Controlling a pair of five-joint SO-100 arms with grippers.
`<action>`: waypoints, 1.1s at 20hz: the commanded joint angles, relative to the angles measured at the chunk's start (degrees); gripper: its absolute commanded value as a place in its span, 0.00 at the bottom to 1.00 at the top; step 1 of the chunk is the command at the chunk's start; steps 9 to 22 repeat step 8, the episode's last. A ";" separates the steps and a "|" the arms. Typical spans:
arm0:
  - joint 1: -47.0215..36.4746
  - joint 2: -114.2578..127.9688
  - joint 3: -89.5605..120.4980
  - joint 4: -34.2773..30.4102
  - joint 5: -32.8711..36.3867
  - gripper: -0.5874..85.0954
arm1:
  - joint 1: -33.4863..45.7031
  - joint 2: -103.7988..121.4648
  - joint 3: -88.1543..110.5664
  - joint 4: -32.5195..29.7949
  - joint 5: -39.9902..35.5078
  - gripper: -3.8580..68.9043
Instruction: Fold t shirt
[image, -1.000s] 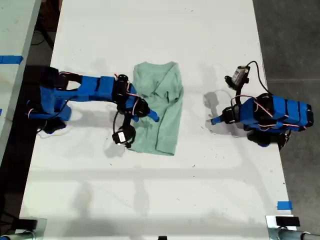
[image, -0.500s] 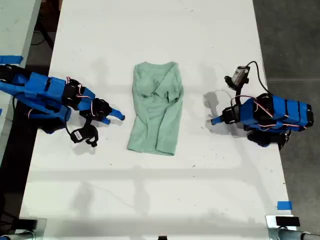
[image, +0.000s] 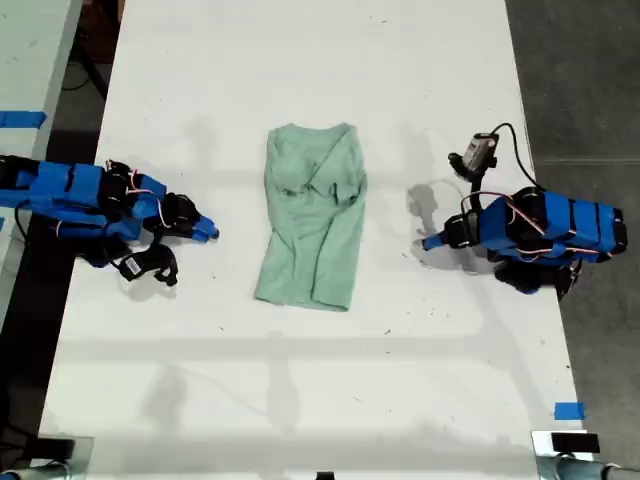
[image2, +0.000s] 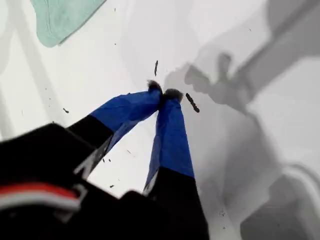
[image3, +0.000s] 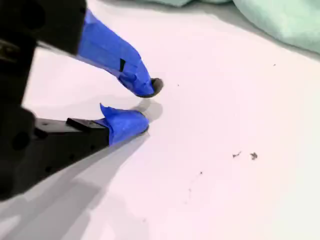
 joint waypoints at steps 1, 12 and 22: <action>-2.64 10.55 2.11 1.32 2.99 0.02 | 0.00 0.44 -0.26 -0.18 -0.53 0.08; -4.31 6.24 1.76 -1.05 2.81 0.02 | -0.09 0.44 -0.26 -0.18 -0.18 0.08; -4.31 6.24 1.76 -1.05 2.81 0.02 | -0.09 0.44 -0.26 -0.18 -0.18 0.08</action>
